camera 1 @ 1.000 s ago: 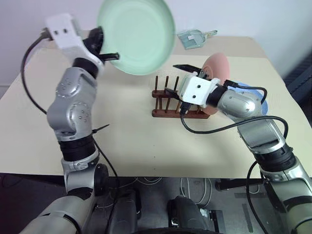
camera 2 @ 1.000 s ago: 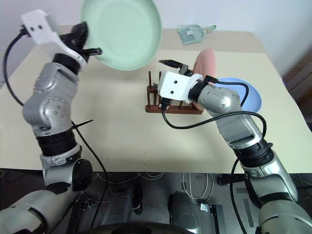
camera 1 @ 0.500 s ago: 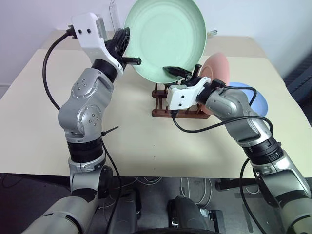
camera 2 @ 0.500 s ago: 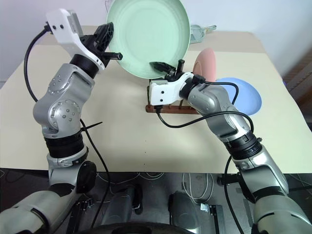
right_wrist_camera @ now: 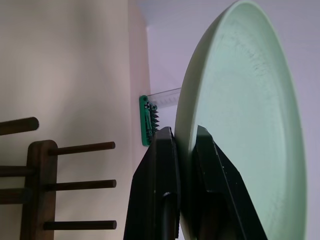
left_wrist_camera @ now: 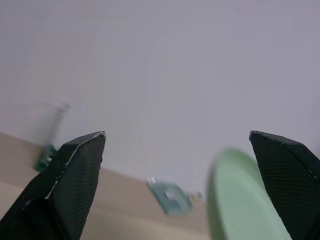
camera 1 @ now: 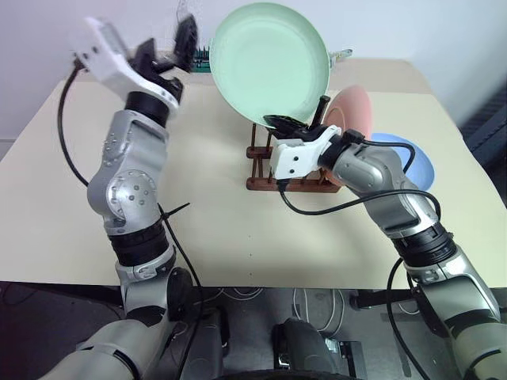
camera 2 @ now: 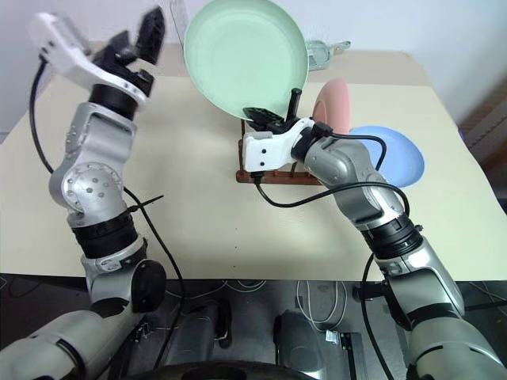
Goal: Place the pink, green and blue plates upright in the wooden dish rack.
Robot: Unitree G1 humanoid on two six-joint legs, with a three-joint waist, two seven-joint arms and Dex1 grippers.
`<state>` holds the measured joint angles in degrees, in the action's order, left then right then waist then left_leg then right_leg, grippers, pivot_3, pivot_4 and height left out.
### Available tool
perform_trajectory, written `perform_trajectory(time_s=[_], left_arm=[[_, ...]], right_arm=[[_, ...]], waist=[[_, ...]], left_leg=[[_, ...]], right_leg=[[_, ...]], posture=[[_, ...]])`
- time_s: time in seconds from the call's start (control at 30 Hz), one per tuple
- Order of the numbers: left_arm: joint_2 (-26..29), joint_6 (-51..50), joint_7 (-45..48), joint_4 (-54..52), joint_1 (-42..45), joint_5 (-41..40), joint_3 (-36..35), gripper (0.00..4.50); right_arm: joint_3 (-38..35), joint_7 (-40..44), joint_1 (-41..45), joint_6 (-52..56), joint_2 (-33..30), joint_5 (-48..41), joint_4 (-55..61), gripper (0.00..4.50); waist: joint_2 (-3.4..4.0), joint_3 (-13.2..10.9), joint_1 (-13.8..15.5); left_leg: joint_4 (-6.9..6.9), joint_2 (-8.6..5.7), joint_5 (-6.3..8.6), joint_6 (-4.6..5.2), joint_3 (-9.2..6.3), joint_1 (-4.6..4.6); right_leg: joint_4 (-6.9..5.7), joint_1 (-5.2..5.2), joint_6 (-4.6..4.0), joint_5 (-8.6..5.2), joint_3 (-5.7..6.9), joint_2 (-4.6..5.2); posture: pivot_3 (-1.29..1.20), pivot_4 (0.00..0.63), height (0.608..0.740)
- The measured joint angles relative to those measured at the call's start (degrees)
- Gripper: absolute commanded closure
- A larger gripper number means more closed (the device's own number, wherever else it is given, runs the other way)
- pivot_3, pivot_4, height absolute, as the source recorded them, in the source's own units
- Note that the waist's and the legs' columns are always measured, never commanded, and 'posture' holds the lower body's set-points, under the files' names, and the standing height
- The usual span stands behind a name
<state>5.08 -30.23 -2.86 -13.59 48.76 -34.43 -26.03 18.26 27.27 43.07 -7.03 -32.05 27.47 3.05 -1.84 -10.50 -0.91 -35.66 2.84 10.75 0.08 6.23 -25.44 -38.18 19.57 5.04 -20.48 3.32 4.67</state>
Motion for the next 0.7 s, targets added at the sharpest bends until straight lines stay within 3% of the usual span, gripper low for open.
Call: perform_trajectory(time_s=[0.13,0.23,0.37,0.53,0.7], left_arm=[[8.28,4.27,1.86,4.75,-1.16,1.77,-2.4,0.03],[14.69,5.86,7.94,7.98,-7.79,7.22,2.73,0.03],[18.24,8.91,19.93,8.78,-17.43,10.77,11.96,0.03],[23.88,3.94,37.56,2.2,-27.78,6.02,21.55,0.03],[25.82,-0.73,46.38,-3.22,-30.38,-0.05,24.22,0.03]], right_arm=[[-5.11,0.74,0.06,3.48,3.89,-7.54,1.07,4.5],[-10.03,3.14,0.18,8.87,7.67,-18.37,6.65,4.5],[-16.2,4.67,0.49,19.44,10.54,-32.31,14.61,4.5],[-26.99,1.06,-3.77,39.16,14.2,-56.97,25.28,4.5],[-31.9,-8.43,-9.44,51.24,16.95,-70.64,27.78,4.5]], waist=[[0.0,0.0,0.1],[0.01,-0.01,0.35],[0.01,-0.01,0.48],[0.05,0.0,-0.06],[0.32,0.02,-0.22]], left_leg=[[0.02,-0.02,0.0,0.0,0.01,0.0],[0.05,-0.05,0.0,0.0,0.0,-0.02],[0.04,-0.08,0.04,0.04,0.0,-0.06],[0.44,-0.02,-0.01,-0.07,-0.02,0.02],[0.5,0.03,-0.07,-0.09,-0.04,0.02]], right_leg=[[-0.01,0.0,0.0,0.0,0.01,-0.07],[-0.01,0.0,0.0,0.0,0.04,-0.07],[0.01,0.01,0.0,0.0,0.04,0.0],[0.03,0.11,-0.07,0.01,-0.03,0.09],[-0.05,0.2,-0.21,0.07,-0.05,0.04]], posture=[[0.0,0.15,0.732],[0.0,0.15,0.732],[0.0,0.15,0.732],[0.0,0.15,0.732],[0.0,0.15,0.732]])
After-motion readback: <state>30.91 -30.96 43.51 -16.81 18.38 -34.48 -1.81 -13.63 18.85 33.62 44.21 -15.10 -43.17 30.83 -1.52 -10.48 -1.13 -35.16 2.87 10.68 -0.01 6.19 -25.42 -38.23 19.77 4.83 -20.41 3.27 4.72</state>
